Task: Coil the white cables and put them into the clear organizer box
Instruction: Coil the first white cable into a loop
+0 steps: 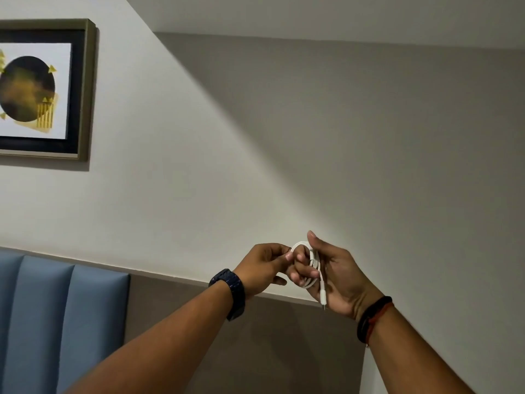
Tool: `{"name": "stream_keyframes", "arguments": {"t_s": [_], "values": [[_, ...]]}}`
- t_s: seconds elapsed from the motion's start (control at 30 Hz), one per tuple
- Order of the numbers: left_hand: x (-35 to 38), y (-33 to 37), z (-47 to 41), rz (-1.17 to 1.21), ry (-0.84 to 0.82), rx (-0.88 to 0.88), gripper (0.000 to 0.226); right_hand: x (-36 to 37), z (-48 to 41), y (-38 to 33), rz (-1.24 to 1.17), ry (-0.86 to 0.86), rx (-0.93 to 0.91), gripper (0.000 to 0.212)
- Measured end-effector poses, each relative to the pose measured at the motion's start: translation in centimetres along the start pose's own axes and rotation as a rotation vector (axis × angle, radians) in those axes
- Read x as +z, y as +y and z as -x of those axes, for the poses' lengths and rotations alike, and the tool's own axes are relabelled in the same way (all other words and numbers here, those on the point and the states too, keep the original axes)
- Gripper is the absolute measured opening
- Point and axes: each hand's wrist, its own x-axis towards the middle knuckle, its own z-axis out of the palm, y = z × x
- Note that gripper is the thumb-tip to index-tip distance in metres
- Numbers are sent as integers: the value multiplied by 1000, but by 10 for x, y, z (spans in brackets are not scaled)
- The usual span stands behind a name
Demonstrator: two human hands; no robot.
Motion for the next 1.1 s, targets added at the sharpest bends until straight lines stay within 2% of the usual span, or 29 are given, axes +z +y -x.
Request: {"name": "stream_keyframes", "arguments": {"t_s": [0.2, 0.57, 0.77, 1.0, 1.1], "values": [[7, 1, -6, 30, 89, -12, 26, 4, 1, 8, 183, 222, -65, 44], [10, 0, -20, -90, 234, -43, 20, 2, 2, 11, 275, 511, -241, 33], [15, -7, -22, -177, 279, -38, 17, 2, -3, 19, 569, 690, -240, 37], [21, -15, -21, -177, 300, -59, 17, -3, -3, 30, 1038, 900, -490, 20], [22, -19, -21, -187, 299, -57, 16, -5, -3, 35, 1109, 942, -567, 21]]}}
